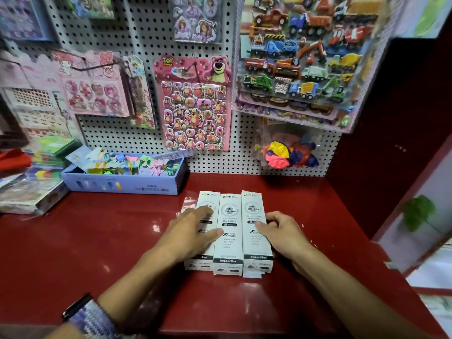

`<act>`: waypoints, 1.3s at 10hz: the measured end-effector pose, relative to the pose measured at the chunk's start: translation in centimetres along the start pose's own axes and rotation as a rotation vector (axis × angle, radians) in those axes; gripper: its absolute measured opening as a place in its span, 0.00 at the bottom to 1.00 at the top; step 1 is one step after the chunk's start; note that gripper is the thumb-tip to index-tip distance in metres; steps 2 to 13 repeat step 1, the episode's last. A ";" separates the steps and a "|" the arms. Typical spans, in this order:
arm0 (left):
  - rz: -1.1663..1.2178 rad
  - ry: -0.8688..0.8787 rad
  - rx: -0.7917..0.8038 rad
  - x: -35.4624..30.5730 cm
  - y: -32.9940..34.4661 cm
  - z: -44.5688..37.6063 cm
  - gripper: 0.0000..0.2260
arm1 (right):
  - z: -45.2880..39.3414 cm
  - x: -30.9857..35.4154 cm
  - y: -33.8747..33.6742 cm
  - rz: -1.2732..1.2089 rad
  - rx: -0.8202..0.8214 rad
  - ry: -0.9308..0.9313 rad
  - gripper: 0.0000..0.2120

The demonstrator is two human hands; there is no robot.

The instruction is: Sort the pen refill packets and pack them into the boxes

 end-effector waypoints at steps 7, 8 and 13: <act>-0.033 -0.014 -0.022 -0.2 -0.6 -0.5 0.31 | -0.3 0.5 -0.4 0.080 0.020 0.011 0.13; -0.033 -0.014 -0.022 -0.2 -0.6 -0.5 0.31 | -0.3 0.5 -0.4 0.080 0.020 0.011 0.13; -0.033 -0.014 -0.022 -0.2 -0.6 -0.5 0.31 | -0.3 0.5 -0.4 0.080 0.020 0.011 0.13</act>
Point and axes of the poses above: each hand's wrist, its own z-axis away from the middle knuckle, its own y-axis out of the palm, x = y × z, the point moved 6 cm from there along -z, towards the middle knuckle, and after that the axes turned 3 degrees about x, right-handed, at the moved point
